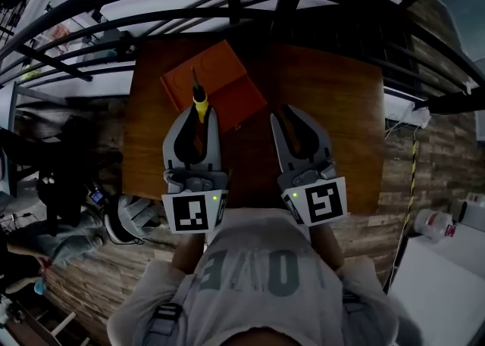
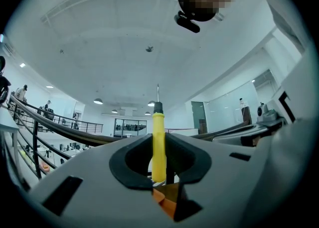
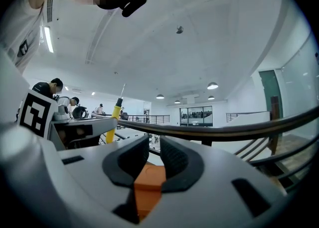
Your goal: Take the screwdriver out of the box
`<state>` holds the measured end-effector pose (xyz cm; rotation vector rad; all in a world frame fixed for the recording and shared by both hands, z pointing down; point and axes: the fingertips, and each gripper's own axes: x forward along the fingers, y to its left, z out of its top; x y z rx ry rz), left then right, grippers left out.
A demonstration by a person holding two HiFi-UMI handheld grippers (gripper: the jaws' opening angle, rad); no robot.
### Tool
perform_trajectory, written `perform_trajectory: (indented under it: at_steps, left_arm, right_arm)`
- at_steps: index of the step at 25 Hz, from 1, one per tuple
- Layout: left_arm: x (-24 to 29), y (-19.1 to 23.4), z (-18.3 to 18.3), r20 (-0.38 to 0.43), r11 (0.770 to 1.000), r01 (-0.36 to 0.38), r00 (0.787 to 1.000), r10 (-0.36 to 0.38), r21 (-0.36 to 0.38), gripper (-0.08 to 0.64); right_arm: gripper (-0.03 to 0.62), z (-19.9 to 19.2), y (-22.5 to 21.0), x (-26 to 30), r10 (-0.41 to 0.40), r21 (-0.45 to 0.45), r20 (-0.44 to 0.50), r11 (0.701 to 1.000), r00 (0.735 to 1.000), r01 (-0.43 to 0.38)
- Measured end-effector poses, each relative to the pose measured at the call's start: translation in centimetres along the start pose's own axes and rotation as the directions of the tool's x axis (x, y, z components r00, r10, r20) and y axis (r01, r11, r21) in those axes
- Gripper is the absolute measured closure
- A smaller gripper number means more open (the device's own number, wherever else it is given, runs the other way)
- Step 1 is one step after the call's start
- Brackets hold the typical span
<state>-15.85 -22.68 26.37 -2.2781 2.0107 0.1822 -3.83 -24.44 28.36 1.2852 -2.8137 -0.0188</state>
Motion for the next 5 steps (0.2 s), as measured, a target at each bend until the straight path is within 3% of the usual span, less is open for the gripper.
perform_trajectory:
  at_steps: [5]
  left_arm:
    - [0.08,-0.27,0.25,0.013,1.0,0.008,1.0,-0.008,0.001,0.477]
  right_arm:
    - [0.523,-0.09,-0.26,-0.09,-0.008,0.006,0.002,1.0,1.0,0.008]
